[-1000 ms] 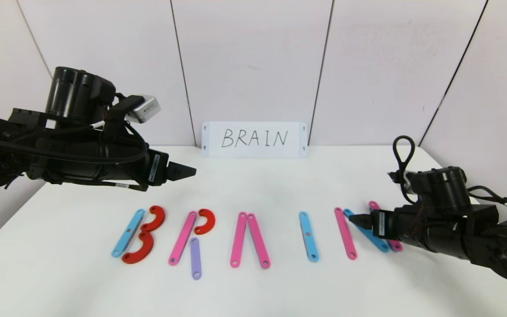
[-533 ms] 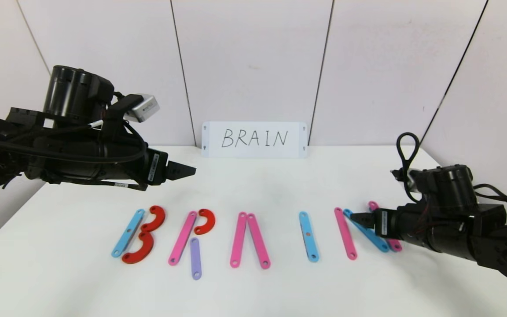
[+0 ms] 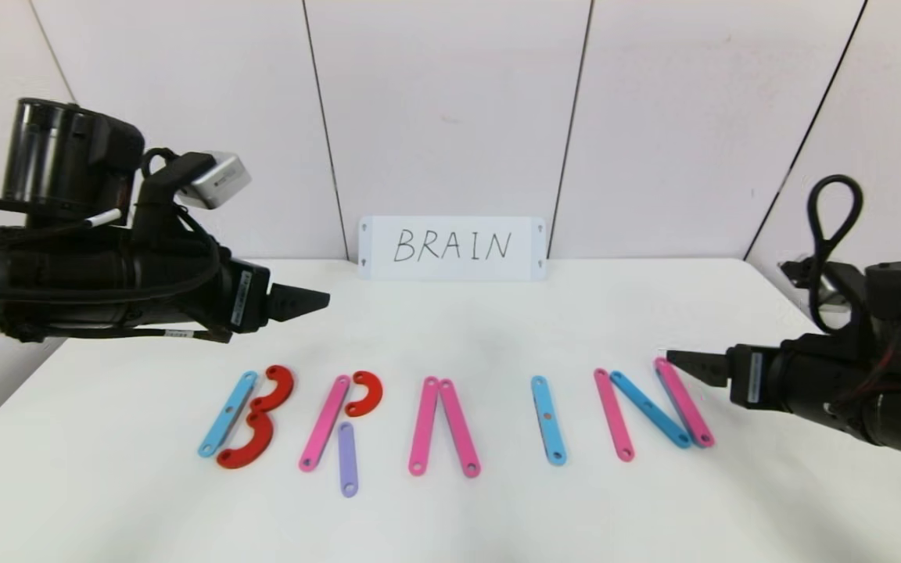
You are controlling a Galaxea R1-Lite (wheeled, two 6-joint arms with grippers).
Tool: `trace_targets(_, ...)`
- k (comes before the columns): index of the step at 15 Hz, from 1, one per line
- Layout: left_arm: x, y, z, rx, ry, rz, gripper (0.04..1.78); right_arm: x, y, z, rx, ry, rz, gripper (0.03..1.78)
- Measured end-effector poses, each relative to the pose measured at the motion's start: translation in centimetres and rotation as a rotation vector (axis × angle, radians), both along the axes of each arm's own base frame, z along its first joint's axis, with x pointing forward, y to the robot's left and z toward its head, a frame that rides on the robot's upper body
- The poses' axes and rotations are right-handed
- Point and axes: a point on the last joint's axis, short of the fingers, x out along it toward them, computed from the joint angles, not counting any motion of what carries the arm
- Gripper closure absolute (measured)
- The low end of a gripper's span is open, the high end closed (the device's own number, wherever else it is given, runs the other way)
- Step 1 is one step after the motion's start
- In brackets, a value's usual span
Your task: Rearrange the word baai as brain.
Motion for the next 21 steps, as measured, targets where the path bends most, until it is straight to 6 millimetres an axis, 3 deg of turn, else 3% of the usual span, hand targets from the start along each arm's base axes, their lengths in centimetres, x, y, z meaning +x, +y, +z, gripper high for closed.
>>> trace_targets(7,-8.8,2.8,-0.5,-0.021,-0.059,0.004,0.08,-10.9,-2.8,4.9,-0.021,-0.104,0.024,0.07)
trace_targets(14,-18.2,6.0,-2.4,-0.026,-0.147,0.061,0.08,-20.9,-5.4,5.1,0.016,-0.309,0.007,0.07)
trace_targets(18,-23.6,7.8,-4.1,-0.036,-0.212,0.094,0.08,-24.4,-5.9,4.4,0.017,-0.426,-0.095,0.07)
trace_targets(21,-25.9,8.6,-4.9,-0.021,-0.259,0.222,0.08,-25.5,-6.2,4.3,-0.023,-0.489,-0.248,0.07)
